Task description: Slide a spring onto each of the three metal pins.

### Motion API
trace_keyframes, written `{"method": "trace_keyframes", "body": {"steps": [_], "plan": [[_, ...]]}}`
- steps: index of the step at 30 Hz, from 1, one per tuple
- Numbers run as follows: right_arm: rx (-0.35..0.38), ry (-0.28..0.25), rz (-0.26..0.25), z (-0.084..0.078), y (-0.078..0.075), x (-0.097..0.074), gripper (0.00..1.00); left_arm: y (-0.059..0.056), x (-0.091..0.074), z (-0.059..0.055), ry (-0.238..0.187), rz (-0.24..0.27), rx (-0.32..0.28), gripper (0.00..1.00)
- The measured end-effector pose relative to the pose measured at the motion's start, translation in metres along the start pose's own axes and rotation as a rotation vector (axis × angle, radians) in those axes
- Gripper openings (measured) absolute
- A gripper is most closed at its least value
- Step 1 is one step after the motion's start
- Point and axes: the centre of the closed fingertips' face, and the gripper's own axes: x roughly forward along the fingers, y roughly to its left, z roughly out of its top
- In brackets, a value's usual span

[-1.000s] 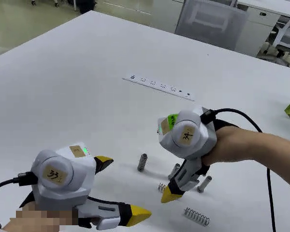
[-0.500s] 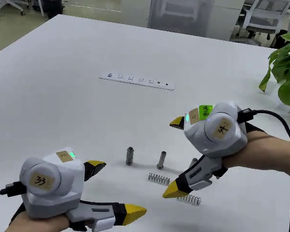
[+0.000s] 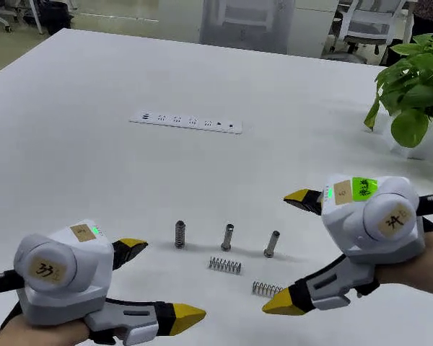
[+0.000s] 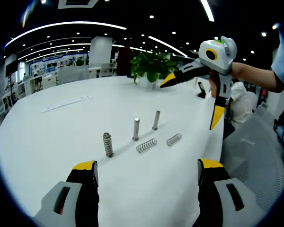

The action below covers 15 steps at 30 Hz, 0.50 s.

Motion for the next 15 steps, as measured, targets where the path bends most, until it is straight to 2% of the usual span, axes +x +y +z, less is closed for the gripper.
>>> {"method": "trace_keyframes", "body": {"steps": [7, 15], "plan": [[0.096, 0.006, -0.05, -0.025, 0.001, -0.018, 0.99, 0.005, 0.0, 0.0, 0.033, -0.013, 0.04, 0.88], [0.191, 0.0, -0.089, -0.048, 0.001, -0.029, 0.99, 0.003, 0.0, 0.003, 0.055, -0.023, 0.072, 0.87]]}}
